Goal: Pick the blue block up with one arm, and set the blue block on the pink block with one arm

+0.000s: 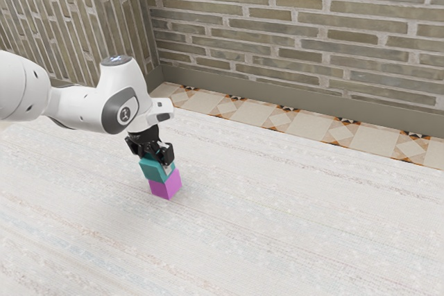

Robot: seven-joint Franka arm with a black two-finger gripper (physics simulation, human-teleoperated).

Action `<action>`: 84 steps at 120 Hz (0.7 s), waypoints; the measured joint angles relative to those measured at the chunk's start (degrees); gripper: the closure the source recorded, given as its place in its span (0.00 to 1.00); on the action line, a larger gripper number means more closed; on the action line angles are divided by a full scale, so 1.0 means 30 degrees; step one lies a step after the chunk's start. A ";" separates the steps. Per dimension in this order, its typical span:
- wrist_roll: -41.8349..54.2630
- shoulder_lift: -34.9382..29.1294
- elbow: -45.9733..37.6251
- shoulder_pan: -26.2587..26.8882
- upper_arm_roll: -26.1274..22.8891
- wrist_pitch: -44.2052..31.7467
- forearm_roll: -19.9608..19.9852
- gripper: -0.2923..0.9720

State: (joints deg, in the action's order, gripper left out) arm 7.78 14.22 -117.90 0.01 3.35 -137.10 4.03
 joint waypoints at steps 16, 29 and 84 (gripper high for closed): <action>-0.0030 0.0016 0.0004 0.0000 0.0000 0.0000 -0.0032 0.49; -0.0050 0.0089 0.0070 0.0000 0.0000 0.0001 -0.0056 0.49; -0.0060 0.0282 0.0306 -0.0001 -0.0002 0.0260 0.0077 0.45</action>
State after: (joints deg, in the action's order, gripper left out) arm 7.60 15.07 -116.99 0.01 3.34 -136.32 4.26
